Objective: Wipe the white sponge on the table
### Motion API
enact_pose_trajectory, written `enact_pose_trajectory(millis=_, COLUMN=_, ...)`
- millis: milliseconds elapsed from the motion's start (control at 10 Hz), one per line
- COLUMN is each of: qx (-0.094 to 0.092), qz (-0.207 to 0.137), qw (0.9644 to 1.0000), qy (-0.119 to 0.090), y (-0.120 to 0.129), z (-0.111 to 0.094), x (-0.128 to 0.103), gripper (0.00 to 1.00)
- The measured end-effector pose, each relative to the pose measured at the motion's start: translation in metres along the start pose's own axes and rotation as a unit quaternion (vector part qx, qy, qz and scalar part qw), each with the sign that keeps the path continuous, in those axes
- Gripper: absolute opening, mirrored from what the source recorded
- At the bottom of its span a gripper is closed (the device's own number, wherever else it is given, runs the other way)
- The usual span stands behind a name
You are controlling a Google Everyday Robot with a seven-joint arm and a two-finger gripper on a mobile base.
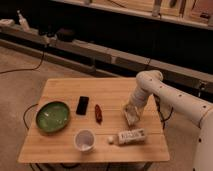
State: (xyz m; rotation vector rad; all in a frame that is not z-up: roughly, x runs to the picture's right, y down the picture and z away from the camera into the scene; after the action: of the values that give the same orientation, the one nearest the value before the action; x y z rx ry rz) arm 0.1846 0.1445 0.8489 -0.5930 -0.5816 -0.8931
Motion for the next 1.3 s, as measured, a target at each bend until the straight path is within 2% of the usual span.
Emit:
enact_pose_trajectory(millis=200, qx=0.013, qz=0.007, qw=0.9999, qy=0.007, y=0.006, z=0.004, x=0.021, gripper=0.39)
enact_pose_trajectory(millis=500, qx=0.029, qz=0.02, qw=0.9989, qy=0.03, y=0.02, z=0.002, x=0.075, gripper=0.39)
enact_pose_trajectory(millis=700, qx=0.034, qz=0.024, qw=0.9986, qy=0.032, y=0.02, z=0.001, x=0.098, gripper=0.39)
enact_pose_trajectory(millis=900, qx=0.032, qz=0.009, qw=0.9991, qy=0.028, y=-0.003, z=0.005, x=0.115, gripper=0.39)
enact_pose_trajectory(millis=1100, qx=0.022, qz=-0.031, qw=0.9991, qy=0.018, y=-0.048, z=0.017, x=0.121, gripper=0.39)
enact_pose_trajectory(millis=1300, qx=0.012, qz=-0.074, qw=0.9971, qy=0.009, y=-0.096, z=0.03, x=0.12, gripper=0.39)
